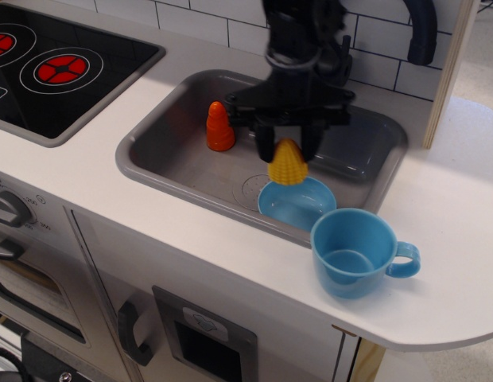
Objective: Take corn out of bowl sink
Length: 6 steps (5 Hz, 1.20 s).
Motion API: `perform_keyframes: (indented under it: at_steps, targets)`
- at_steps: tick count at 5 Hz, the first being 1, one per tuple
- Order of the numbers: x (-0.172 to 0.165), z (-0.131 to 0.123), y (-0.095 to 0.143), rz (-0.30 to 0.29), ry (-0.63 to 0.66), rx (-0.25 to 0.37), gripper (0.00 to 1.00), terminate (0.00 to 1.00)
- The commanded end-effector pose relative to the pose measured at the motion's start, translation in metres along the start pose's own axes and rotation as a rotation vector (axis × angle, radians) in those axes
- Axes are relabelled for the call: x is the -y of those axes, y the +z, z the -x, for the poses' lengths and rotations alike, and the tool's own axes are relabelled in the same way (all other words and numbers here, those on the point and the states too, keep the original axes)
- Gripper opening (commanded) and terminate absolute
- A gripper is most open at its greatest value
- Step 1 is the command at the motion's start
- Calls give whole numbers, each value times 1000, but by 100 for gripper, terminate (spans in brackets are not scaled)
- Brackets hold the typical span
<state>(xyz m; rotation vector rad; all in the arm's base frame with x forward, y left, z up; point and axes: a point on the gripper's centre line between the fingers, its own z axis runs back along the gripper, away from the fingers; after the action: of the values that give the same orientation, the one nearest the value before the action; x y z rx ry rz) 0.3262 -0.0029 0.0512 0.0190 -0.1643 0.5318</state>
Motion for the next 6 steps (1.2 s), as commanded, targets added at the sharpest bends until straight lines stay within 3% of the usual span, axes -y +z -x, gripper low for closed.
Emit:
perform_keyframes:
  at_steps: [1,3,6]
  targets:
    - [-36,-40,16,4,32,59,0,0]
    - [-37,-49,-5,-28,32,42,0,0]
    - [-20,-48,-25,-62,44,111,0,0]
